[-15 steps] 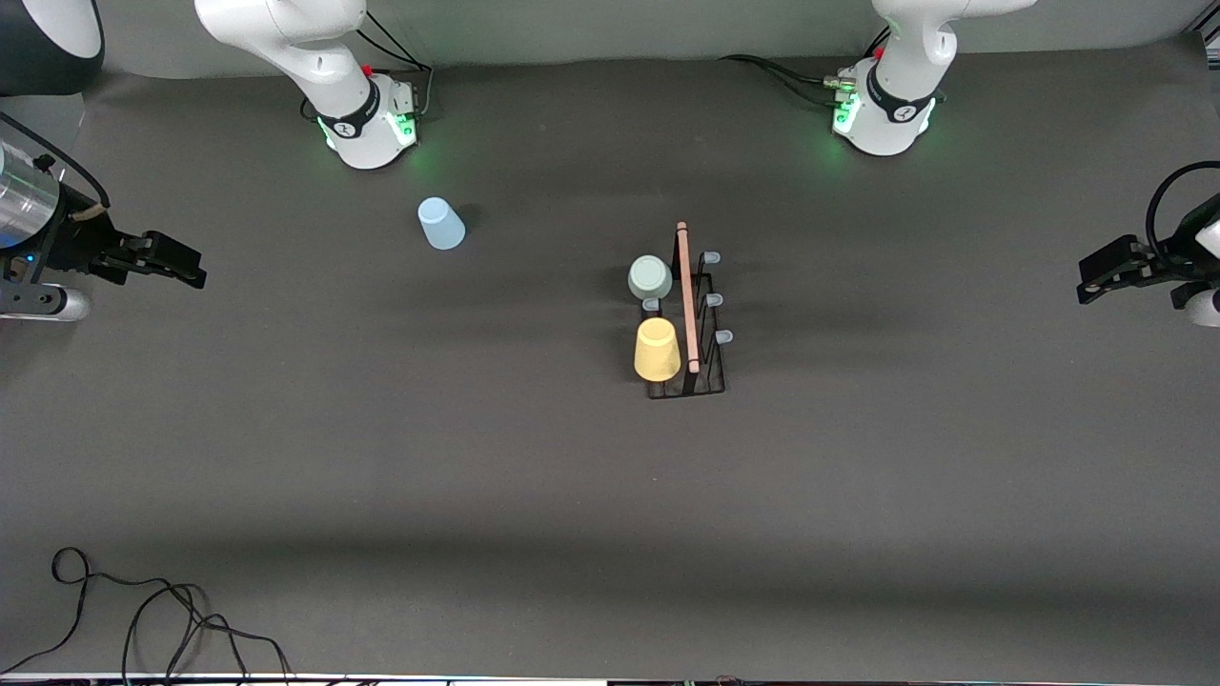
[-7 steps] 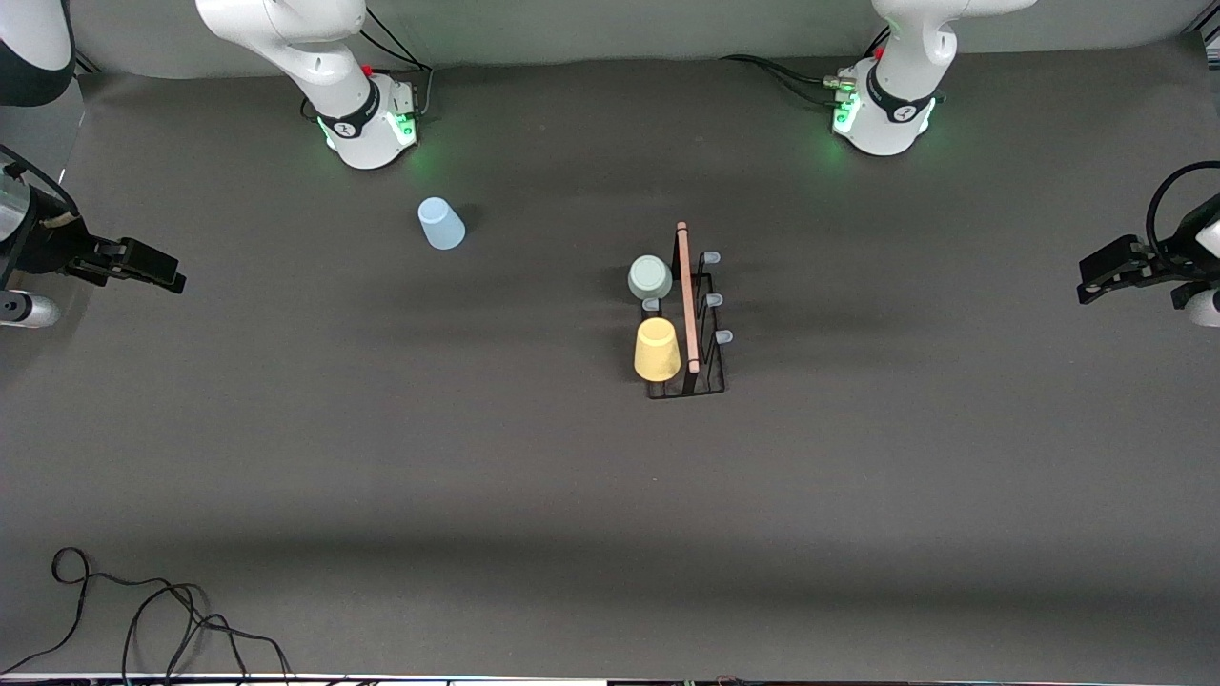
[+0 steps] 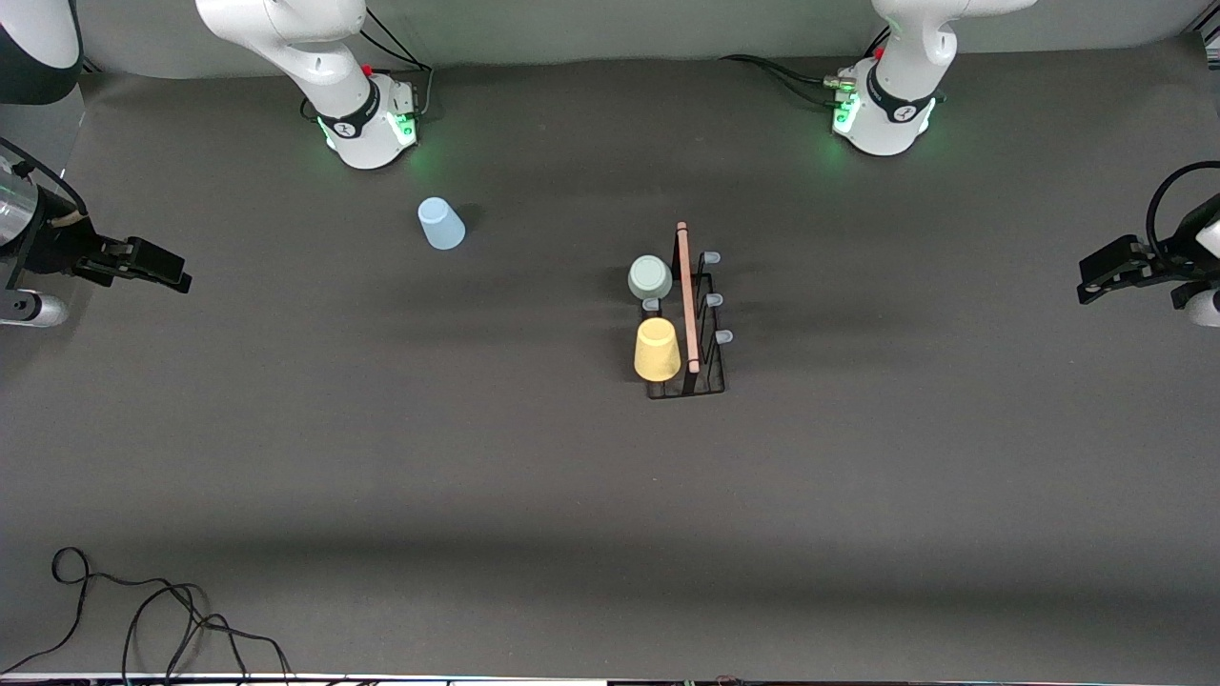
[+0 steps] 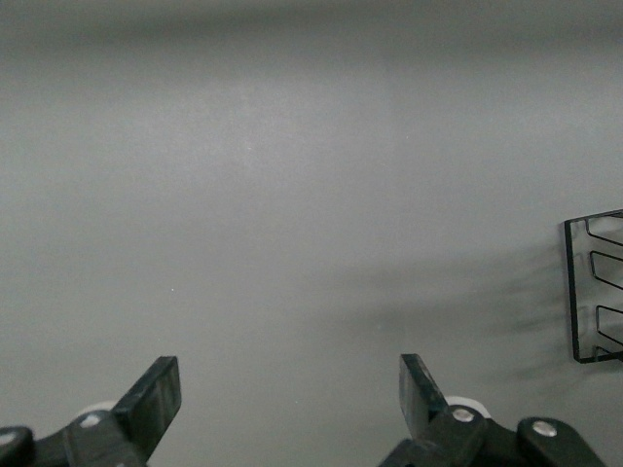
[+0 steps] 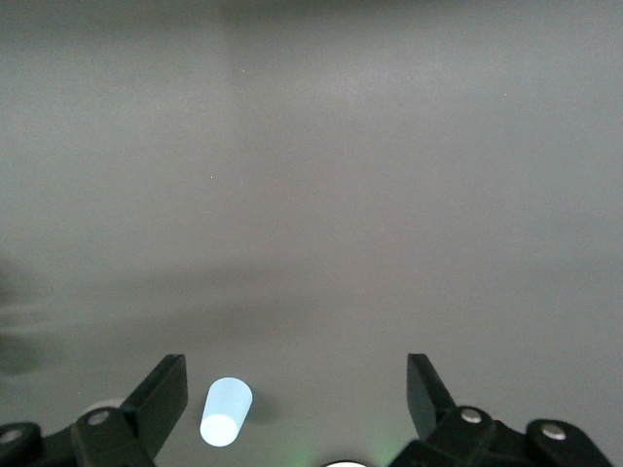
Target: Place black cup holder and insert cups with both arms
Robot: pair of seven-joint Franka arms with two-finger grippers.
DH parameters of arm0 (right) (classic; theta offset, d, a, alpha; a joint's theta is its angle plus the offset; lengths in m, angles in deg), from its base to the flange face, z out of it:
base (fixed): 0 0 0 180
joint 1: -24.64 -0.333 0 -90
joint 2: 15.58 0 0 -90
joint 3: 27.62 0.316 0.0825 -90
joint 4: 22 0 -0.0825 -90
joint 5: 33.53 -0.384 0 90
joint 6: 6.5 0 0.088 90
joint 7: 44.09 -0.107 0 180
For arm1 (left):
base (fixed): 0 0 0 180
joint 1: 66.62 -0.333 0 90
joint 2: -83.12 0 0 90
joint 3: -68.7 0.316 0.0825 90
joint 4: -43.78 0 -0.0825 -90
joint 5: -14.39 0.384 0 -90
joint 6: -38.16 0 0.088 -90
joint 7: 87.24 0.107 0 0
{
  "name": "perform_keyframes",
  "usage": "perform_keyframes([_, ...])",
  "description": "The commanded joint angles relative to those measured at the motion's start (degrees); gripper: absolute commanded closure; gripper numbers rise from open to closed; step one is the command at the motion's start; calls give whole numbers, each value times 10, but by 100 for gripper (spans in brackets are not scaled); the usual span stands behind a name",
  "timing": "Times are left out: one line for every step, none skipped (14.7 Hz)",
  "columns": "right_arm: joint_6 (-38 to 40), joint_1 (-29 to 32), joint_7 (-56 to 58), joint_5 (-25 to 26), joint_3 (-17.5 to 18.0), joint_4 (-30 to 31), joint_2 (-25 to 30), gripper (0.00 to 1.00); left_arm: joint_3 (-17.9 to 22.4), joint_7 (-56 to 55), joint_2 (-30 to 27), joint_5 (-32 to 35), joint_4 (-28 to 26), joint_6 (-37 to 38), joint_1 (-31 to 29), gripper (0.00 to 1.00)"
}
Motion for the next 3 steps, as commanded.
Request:
perform_keyframes([-8,-1,5,-8,0,2,2,0,0,7,-7,8,-4,0,0,0])
perform_keyframes([-8,-1,5,-8,0,2,2,0,0,7,-7,8,-4,0,0,0])
perform_keyframes([-8,-1,5,-8,0,2,2,0,0,7,-7,8,-4,0,1,0])
